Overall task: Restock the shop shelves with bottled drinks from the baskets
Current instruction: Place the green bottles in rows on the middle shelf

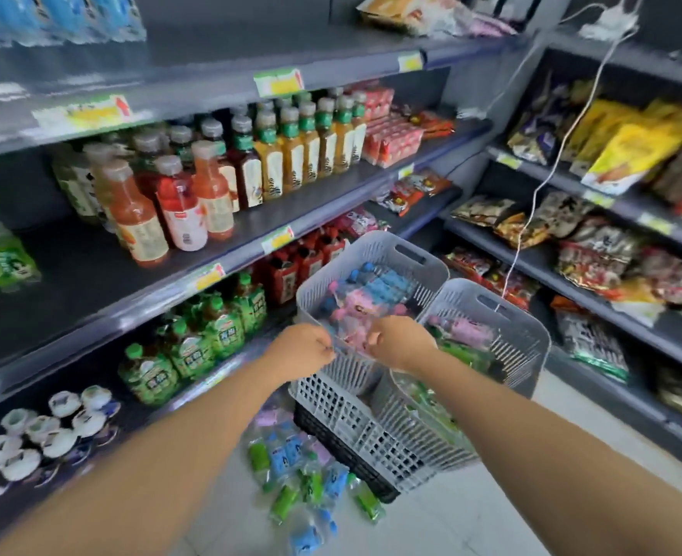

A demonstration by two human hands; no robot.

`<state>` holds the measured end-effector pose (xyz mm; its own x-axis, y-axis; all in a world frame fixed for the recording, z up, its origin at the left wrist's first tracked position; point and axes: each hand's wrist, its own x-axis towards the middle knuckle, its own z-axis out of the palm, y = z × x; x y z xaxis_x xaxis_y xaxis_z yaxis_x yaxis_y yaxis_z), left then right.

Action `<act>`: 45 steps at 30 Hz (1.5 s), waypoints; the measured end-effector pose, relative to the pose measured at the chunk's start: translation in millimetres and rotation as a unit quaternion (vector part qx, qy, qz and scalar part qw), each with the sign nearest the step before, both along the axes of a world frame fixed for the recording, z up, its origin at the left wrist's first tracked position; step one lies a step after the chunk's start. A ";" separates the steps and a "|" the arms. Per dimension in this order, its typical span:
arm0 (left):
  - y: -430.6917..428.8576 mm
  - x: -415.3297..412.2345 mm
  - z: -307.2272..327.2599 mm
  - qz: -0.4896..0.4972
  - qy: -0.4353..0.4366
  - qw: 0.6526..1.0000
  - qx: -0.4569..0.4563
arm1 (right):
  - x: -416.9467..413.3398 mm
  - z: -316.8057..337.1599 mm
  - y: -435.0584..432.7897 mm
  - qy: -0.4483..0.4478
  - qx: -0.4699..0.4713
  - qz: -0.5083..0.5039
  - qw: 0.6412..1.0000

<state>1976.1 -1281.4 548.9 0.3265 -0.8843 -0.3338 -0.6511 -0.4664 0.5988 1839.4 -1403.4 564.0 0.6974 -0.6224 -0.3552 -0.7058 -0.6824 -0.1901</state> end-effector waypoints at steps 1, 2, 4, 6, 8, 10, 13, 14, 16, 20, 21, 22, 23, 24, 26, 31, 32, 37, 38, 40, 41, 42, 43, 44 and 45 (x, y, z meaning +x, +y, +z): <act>-13.2 -9.2 -3.6 -0.013 0.003 1.000 -0.003 | -12.9 -2.1 -10.0 -0.002 0.005 -0.022 1.000; -26.7 -18.0 -6.5 -0.030 0.003 1.000 -0.004 | -25.0 -4.9 -19.2 -0.003 0.008 -0.044 0.999; -55.2 -36.2 -12.9 -0.075 0.000 0.997 -0.005 | -47.3 -10.0 -38.0 0.003 0.016 -0.082 0.997; -81.0 -55.6 -19.7 -0.104 -0.004 0.995 0.011 | -67.1 -15.4 -55.0 0.015 0.029 -0.112 0.993; -106.1 -71.9 -29.1 -0.122 0.002 0.992 0.022 | -85.5 -23.9 -72.5 0.027 0.035 -0.141 0.989; -128.2 -85.3 -40.0 -0.139 0.008 0.990 0.026 | -101.2 -35.7 -89.8 0.028 0.037 -0.160 0.986; -155.3 -105.1 -60.2 -0.153 0.020 0.987 0.044 | -120.0 -59.6 -112.9 0.028 0.052 -0.183 0.981; -163.9 -111.8 -68.5 -0.164 0.018 0.985 0.059 | -125.0 -69.7 -120.5 0.033 0.061 -0.186 0.980; -180.0 -126.0 -86.5 -0.195 -0.002 0.975 0.102 | -133.3 -90.5 -136.0 0.052 0.080 -0.183 0.978; -202.2 -150.5 -126.6 -0.231 -0.028 0.956 0.182 | -144.5 -135.6 -165.1 0.091 0.122 -0.161 0.975; -205.8 -154.9 -137.3 -0.233 -0.025 0.950 0.207 | -146.5 -147.2 -171.3 0.106 0.131 -0.153 0.974; -209.5 -159.1 -147.9 -0.239 -0.021 0.942 0.235 | -148.2 -158.6 -177.7 0.121 0.138 -0.143 0.973; -212.5 -163.0 -158.4 -0.246 -0.019 0.933 0.263 | -149.8 -169.5 -183.5 0.135 0.142 -0.135 0.971; -215.0 -166.6 -167.6 -0.256 -0.021 0.922 0.289 | -151.4 -179.8 -188.5 0.147 0.145 -0.128 0.970; -219.5 -172.3 -183.9 -0.280 -0.029 0.900 0.331 | -153.1 -199.1 -197.5 0.167 0.157 -0.118 0.966; -219.0 -181.2 -208.1 -0.361 -0.073 0.836 0.407 | -149.8 -238.6 -207.1 0.257 0.210 -0.033 0.943; -218.2 -181.7 -211.3 -0.371 -0.087 0.827 0.414 | -148.2 -243.8 -206.4 0.269 0.219 -0.018 0.938; -222.0 -171.5 -212.1 -0.263 0.001 0.885 0.384 | -148.7 -262.5 -203.5 0.283 0.192 0.020 0.940; -224.6 -167.2 -208.9 -0.220 0.028 0.904 0.366 | -150.8 -265.4 -203.1 0.285 0.181 0.017 0.941; -230.8 -158.9 -202.1 -0.148 0.061 0.933 0.321 | -153.9 -266.6 -204.2 0.290 0.159 0.002 0.944; -233.1 -155.7 -199.4 -0.113 0.075 0.944 0.299 | -154.1 -266.4 -205.7 0.289 0.153 -0.012 0.945; -234.7 -153.2 -197.8 -0.072 0.095 0.953 0.278 | -154.0 -266.0 -207.1 0.285 0.153 -0.022 0.946; -235.8 -151.4 -197.3 -0.027 0.121 0.958 0.257 | -153.6 -265.4 -209.0 0.282 0.155 -0.027 0.947; -236.4 -149.7 -197.6 0.013 0.153 0.958 0.242 | -153.0 -264.9 -210.5 0.280 0.158 -0.029 0.947; -236.1 -148.5 -198.1 0.048 0.193 0.951 0.235 | -152.8 -264.3 -211.6 0.277 0.163 -0.030 0.946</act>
